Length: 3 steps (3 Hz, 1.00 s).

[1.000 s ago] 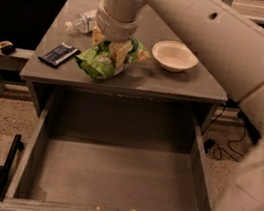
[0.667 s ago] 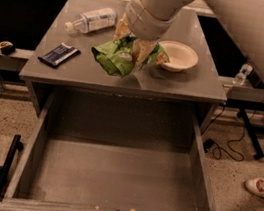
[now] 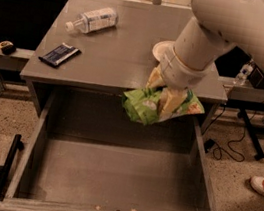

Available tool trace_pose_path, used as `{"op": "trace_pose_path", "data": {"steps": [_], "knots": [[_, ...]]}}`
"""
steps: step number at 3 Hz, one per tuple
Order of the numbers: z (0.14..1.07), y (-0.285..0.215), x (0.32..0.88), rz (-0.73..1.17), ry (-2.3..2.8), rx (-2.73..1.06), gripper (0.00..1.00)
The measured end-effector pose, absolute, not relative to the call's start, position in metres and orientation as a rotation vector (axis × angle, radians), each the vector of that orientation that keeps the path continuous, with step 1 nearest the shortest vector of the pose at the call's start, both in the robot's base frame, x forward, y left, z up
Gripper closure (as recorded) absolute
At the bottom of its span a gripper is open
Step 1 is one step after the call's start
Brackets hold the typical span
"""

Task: Place green rice chip bag into top drawer

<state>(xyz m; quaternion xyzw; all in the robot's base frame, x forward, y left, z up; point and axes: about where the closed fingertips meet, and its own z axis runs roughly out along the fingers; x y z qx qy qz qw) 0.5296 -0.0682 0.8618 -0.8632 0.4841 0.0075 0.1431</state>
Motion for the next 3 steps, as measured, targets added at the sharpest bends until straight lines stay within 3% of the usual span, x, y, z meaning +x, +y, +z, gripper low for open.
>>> {"op": "trace_pose_path", "data": {"steps": [2,3], "knots": [[0.82,-0.093,0.469,0.155,1.682,-2.438,1.0],[0.813,-0.092,0.471,0.219,1.689,-2.398,1.0]]}}
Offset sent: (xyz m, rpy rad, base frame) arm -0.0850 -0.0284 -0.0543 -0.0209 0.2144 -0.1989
